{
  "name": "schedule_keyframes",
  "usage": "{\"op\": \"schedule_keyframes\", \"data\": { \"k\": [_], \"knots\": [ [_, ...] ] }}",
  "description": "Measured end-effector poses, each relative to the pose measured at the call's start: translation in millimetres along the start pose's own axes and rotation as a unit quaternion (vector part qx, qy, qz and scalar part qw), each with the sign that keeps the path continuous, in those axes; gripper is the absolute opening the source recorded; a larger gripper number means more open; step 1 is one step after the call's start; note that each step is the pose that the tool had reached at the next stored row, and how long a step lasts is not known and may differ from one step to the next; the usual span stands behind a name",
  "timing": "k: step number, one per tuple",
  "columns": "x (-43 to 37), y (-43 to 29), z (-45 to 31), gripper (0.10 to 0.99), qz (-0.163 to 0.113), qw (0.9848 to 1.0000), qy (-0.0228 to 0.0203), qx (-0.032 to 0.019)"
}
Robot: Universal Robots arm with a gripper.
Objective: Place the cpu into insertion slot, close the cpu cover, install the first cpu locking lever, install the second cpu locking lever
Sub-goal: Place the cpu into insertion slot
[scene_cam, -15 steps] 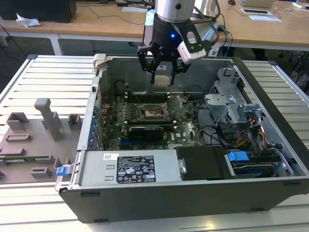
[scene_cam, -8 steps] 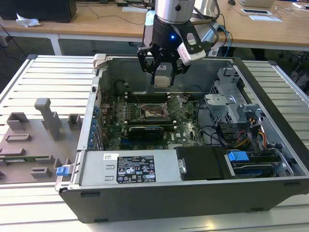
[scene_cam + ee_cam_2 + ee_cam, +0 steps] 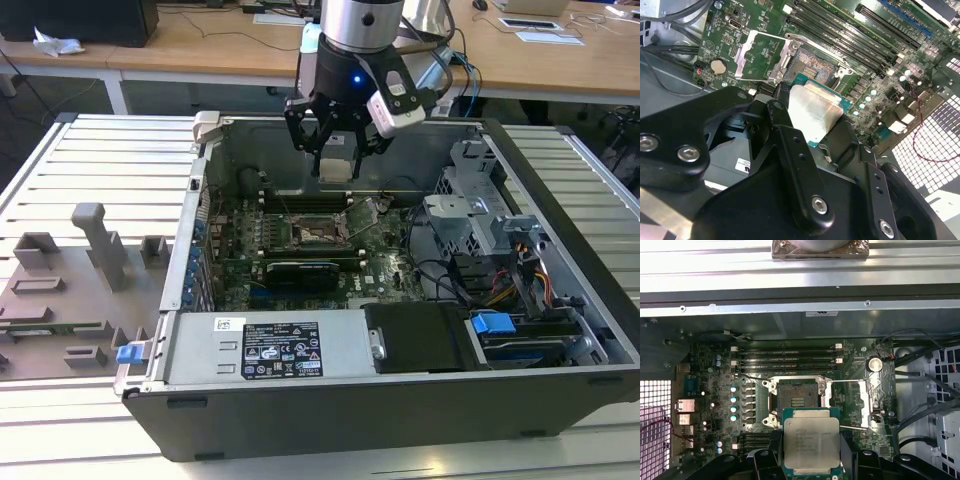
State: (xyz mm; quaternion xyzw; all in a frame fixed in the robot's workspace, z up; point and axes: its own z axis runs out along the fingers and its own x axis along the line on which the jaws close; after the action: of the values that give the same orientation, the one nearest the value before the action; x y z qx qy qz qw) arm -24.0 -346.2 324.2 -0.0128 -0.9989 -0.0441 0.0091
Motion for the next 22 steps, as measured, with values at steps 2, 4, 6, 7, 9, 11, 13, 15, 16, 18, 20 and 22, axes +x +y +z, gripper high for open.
{"op": "schedule_keyframes", "data": {
  "k": [2, 4, 6, 7, 9, 11, 13, 15, 16, 18, 20, 22],
  "knots": [
    [0.0, 0.0, 0.5, 0.541, 0.000, 1.0000, 0.0000, 0.0000],
    [0.0, -0.1, 1.0, 0.541, 0.000, 1.0000, 0.0000, 0.0000],
    [0.0, -0.1, 1.4, 0.541, 0.000, 1.0000, 0.0000, 0.0000],
    [0.0, -0.2, 1.8, 0.541, 0.000, 1.0000, 0.0000, 0.0000],
    [-0.1, -0.2, 2.4, 0.541, 0.000, 1.0000, 0.0000, 0.0000],
    [-0.1, -0.3, 2.9, 0.541, 0.000, 1.0000, 0.0000, 0.0000],
    [-0.1, -0.3, 3.8, 0.541, 0.000, 1.0000, 0.0000, 0.0000],
    [-0.1, -0.4, 4.3, 0.541, 0.000, 1.0000, 0.0000, 0.0000],
    [-0.1, -0.4, 4.8, 0.541, 0.000, 1.0000, 0.0000, 0.0000],
    [-0.1, -0.5, 5.3, 0.541, 0.000, 1.0000, 0.0000, 0.0000],
    [-0.1, -0.5, 5.8, 0.541, 0.000, 1.0000, 0.0000, 0.0000],
    [-0.1, -0.6, 6.4, 0.541, 0.000, 1.0000, 0.0000, 0.0000]
  ]
}}
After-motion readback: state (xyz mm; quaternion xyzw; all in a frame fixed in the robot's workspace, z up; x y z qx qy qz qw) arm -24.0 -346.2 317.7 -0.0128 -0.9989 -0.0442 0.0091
